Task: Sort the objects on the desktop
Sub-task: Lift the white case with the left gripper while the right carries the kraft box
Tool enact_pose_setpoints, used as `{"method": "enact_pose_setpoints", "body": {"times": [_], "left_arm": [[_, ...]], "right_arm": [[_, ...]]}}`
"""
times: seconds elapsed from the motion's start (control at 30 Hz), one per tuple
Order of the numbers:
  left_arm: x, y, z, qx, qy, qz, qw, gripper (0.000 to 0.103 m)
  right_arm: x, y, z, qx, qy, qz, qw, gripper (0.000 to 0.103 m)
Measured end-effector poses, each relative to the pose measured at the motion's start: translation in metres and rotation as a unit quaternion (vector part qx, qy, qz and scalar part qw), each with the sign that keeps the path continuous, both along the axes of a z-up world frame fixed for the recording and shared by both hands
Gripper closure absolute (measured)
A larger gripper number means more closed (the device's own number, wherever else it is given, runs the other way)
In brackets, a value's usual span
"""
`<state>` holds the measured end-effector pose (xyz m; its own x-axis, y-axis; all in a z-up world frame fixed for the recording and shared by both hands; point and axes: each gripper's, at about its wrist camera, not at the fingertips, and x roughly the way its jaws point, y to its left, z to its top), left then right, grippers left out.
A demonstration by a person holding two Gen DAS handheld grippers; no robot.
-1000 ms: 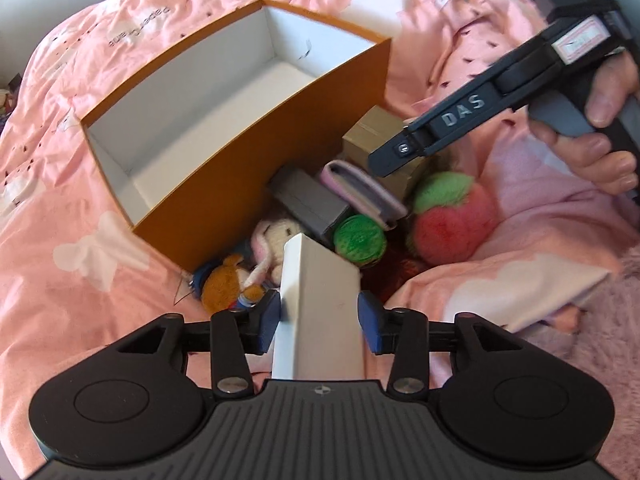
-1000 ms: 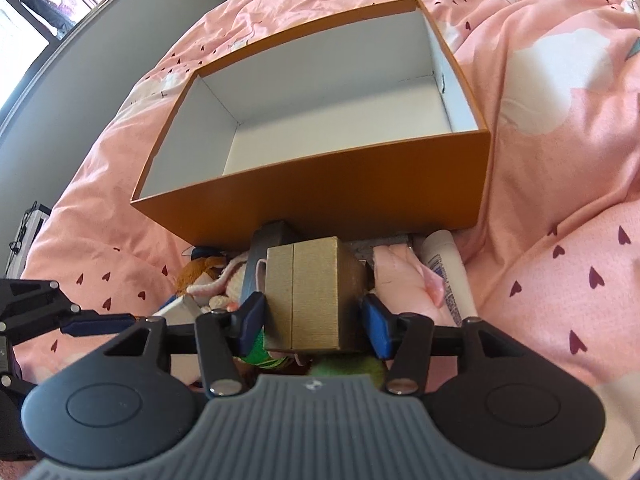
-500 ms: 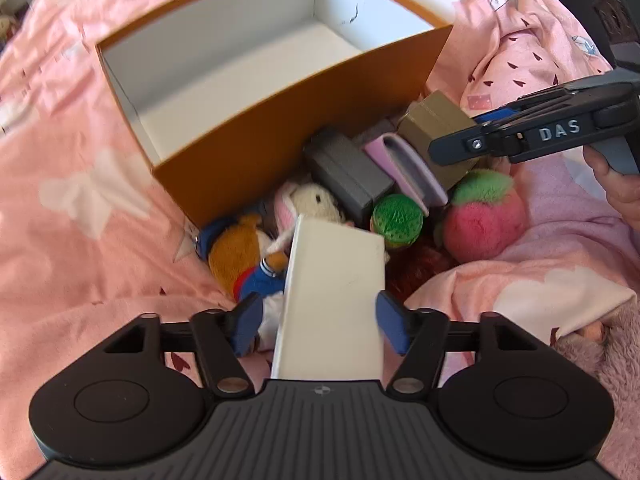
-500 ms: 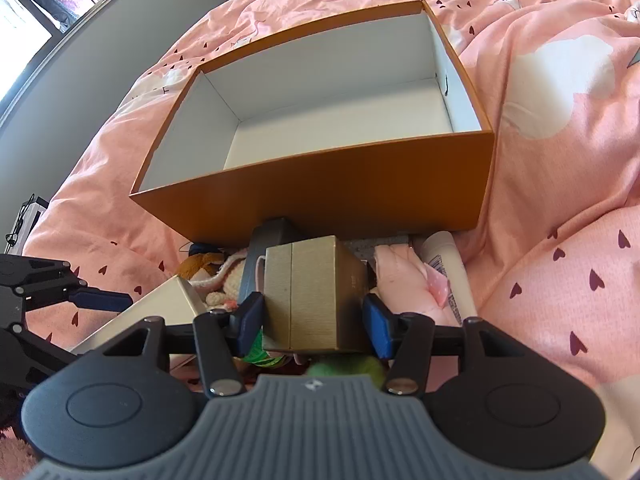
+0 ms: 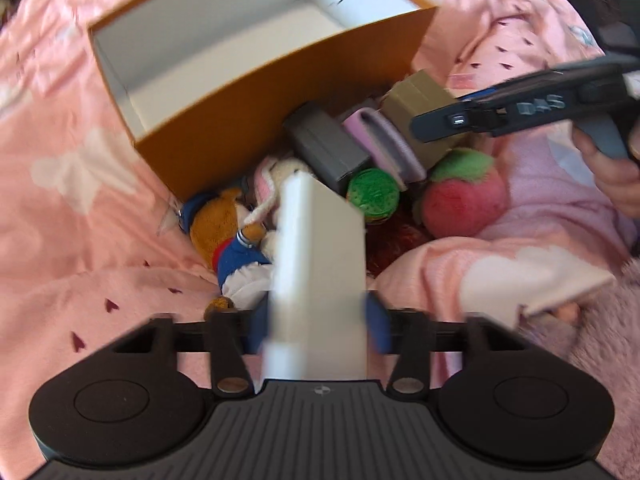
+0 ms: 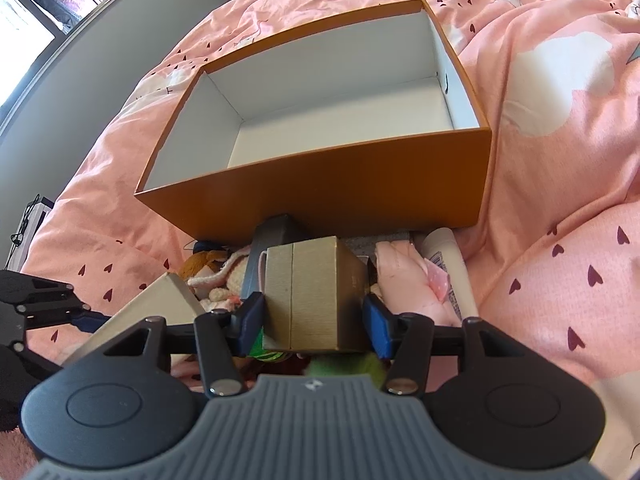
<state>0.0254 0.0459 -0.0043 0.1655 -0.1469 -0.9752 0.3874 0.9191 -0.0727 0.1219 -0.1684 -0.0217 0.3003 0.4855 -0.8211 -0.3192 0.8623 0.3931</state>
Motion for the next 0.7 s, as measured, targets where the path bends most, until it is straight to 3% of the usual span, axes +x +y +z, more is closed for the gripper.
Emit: {"method": "enact_pose_setpoints", "body": {"times": [0.07, 0.17, 0.33, 0.47, 0.7], "left_arm": [[-0.005, -0.004, 0.008, -0.015, 0.005, -0.014, 0.9998, 0.065], [-0.010, -0.012, 0.005, 0.002, 0.007, -0.034, 0.9994, 0.068], [-0.003, -0.011, -0.011, 0.013, 0.017, -0.012, 0.9997, 0.069], [-0.009, -0.010, 0.005, 0.009, -0.017, -0.019, 0.9997, 0.071], [-0.005, -0.005, 0.038, -0.004, -0.078, 0.006, 0.9970, 0.071]], "right_arm": [[0.000, 0.000, 0.000, -0.001, -0.001, 0.002, 1.000, 0.047], [-0.001, 0.002, 0.000, -0.004, -0.004, 0.003, 1.000, 0.047], [-0.001, 0.000, -0.001, 0.000, -0.004, 0.003, 1.000, 0.047], [-0.002, -0.005, 0.006, 0.007, -0.005, 0.000, 1.000, 0.049], [-0.005, -0.008, 0.035, 0.015, -0.048, 0.004, 0.999, 0.049]]}}
